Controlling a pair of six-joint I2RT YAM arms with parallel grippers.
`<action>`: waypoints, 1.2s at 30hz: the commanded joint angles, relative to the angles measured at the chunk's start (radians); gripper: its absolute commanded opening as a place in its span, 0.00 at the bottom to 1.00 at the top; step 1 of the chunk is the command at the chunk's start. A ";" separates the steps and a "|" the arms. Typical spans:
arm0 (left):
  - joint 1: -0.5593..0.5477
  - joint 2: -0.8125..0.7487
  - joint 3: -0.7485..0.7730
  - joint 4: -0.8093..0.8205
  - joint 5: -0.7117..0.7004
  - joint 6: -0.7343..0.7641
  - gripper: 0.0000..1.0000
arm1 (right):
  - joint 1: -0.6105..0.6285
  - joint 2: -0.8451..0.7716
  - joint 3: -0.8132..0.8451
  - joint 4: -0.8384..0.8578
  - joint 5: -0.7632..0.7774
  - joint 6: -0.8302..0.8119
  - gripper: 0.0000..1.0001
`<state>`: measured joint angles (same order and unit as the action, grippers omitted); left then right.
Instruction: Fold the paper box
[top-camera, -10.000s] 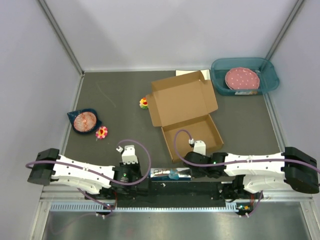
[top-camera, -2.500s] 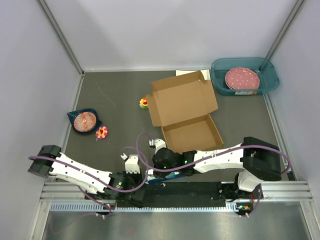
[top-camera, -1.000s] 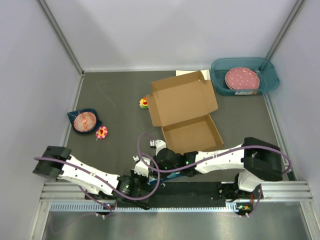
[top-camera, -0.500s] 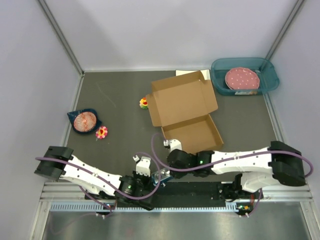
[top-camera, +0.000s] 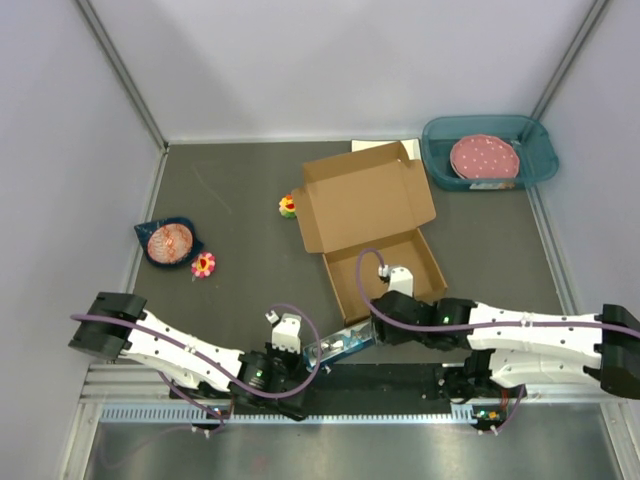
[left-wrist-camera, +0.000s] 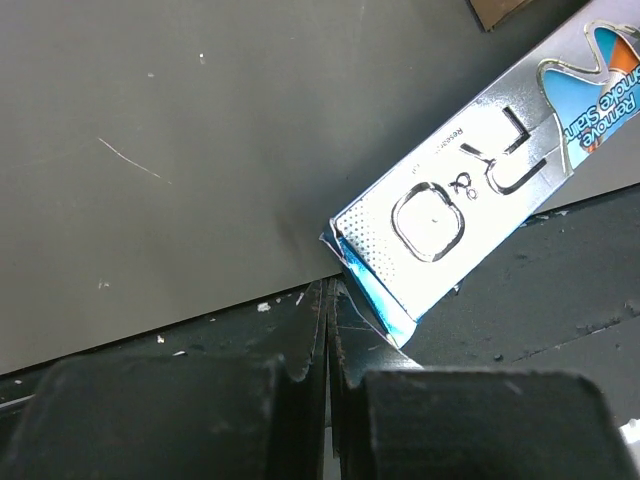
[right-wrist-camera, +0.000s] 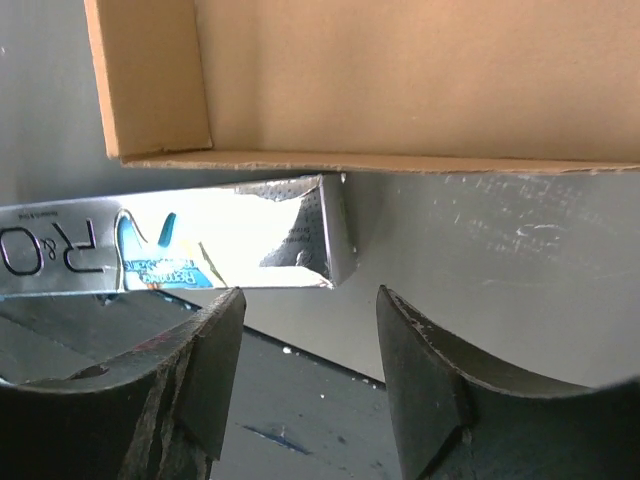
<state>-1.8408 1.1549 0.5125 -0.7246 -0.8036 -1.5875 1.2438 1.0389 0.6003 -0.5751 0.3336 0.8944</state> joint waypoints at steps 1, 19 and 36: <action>-0.005 -0.012 0.004 0.001 0.004 -0.008 0.00 | -0.035 -0.043 0.004 -0.002 0.058 0.021 0.57; -0.006 -0.011 0.001 0.002 0.014 -0.003 0.00 | -0.095 0.004 -0.059 0.070 0.044 0.012 0.48; -0.008 -0.006 -0.006 -0.001 0.011 -0.026 0.00 | -0.087 0.062 -0.128 0.288 -0.119 -0.054 0.30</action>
<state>-1.8427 1.1400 0.4976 -0.7296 -0.7666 -1.5948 1.1553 1.0969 0.4885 -0.4061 0.3061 0.8566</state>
